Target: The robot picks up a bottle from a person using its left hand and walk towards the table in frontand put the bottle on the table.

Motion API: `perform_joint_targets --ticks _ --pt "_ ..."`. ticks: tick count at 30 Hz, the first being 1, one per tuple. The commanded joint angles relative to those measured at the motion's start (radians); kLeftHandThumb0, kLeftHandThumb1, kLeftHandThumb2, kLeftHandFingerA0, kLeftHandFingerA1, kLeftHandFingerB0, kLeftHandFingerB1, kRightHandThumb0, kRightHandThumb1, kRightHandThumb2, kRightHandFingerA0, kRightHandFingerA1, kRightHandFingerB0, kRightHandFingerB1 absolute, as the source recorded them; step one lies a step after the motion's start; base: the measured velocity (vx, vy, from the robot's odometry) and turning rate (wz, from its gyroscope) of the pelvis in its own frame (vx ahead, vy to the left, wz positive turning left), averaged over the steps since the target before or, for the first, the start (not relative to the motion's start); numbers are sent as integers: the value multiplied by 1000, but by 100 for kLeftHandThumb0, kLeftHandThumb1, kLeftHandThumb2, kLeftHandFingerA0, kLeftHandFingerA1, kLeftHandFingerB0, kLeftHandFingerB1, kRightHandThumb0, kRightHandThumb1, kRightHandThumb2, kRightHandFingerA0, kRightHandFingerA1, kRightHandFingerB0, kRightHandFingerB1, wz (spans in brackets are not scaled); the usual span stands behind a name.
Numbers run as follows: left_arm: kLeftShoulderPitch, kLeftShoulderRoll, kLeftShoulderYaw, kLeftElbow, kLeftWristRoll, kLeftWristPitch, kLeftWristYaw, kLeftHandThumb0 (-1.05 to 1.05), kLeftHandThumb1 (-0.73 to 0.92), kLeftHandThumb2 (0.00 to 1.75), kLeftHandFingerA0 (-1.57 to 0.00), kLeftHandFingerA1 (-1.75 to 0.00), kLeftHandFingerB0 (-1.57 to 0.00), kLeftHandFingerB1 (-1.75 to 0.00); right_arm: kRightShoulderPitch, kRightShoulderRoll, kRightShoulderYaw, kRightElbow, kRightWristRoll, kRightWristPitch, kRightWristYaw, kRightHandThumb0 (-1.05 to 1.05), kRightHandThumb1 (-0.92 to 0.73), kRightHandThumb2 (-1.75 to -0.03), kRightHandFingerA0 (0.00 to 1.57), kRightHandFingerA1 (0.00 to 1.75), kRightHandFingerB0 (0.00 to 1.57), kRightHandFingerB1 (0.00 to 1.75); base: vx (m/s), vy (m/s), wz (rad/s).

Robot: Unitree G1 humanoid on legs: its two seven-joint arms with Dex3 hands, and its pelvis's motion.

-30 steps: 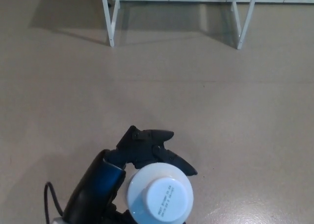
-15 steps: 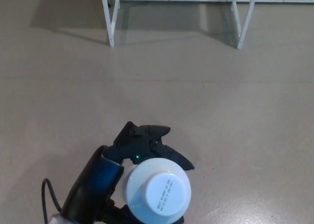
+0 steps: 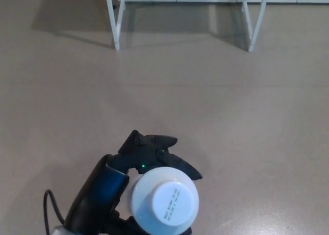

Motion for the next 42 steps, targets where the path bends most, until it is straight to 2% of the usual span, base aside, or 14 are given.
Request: perform_joint_targets --ticks 1,2,3,4,7,9,17,18,20,22,23,26,37,42 --pt "-4 -5 0 -5 -1 -20 19 -44 32 106 -143 -116 -125 -102 -1 -20 -2 3 -6 8 -4 -64 -74 -65 51 44 42 37 -107 -43 27" --pt "-4 -6 0 -5 0 -20 18 -44 32 106 -143 -116 -125 -102 -1 -20 -3 3 -6 9 -4 -64 -74 -65 51 44 42 37 -116 -46 28" --pt "40 -10 -6 -36 -93 87 -9 -41 44 80 -149 -100 -129 -86 27 -24 -5 2 -5 6 -4 -62 -79 -64 48 41 42 36 -115 -33 -5" --pt "63 -5 -8 -36 -104 91 -17 -35 36 91 -155 -92 -127 -86 42 -28 3 0 -14 1 -10 -61 -79 -64 48 42 42 36 43 3 -8" --pt "74 -4 -8 -40 -106 95 -22 -35 36 91 -155 -92 -127 -86 49 -30 7 -4 -19 0 -12 -61 -79 -64 48 42 42 36 92 98 -8" --pt "72 -4 -6 -31 -134 93 -37 -34 30 100 -156 -94 -132 -85 49 -29 6 -5 -18 -6 -11 -64 -80 -64 48 44 42 37 103 193 -19" --pt "73 -5 -2 -42 -149 119 -34 -35 34 97 -157 -96 -133 -87 49 -28 3 -8 -14 -12 -16 -65 -80 -64 48 43 42 37 151 168 -10" --pt "76 -4 1 -38 -145 109 -32 -40 42 86 -156 -98 -133 -87 53 -27 -1 -9 -10 -12 -19 -64 -80 -64 48 42 42 37 248 23 6" --pt "80 -3 3 -41 -146 110 -29 -40 40 89 -156 -97 -133 -87 54 -27 0 -9 -12 -12 -23 -64 -81 -64 48 42 43 37 253 -2 9" --pt "80 -1 5 -40 -141 108 -28 -39 36 95 -156 -98 -132 -88 55 -27 -1 -9 -13 -16 -25 -64 -80 -64 48 42 43 37 268 -103 10" --pt "85 1 8 -44 -138 114 -23 -34 24 111 -155 -99 -133 -88 54 -29 10 -9 -26 -18 -34 -65 -82 -65 48 42 42 37 300 -111 8" --pt "84 5 15 -42 -132 109 -21 -34 22 114 -154 -100 -132 -90 47 -25 5 -8 -18 -14 -28 -63 -81 -64 49 43 42 37 275 -186 13" --pt "107 8 13 -52 -145 123 -20 -35 29 106 -153 -103 -131 -94 42 -30 25 -6 -35 -6 -32 -66 -82 -65 47 42 41 36 364 -81 1" --pt "107 8 10 -49 -135 127 -17 -33 26 110 -155 -101 -131 -93 42 -29 24 -5 -27 -10 -29 -64 -81 -64 47 43 41 37 382 98 -22"
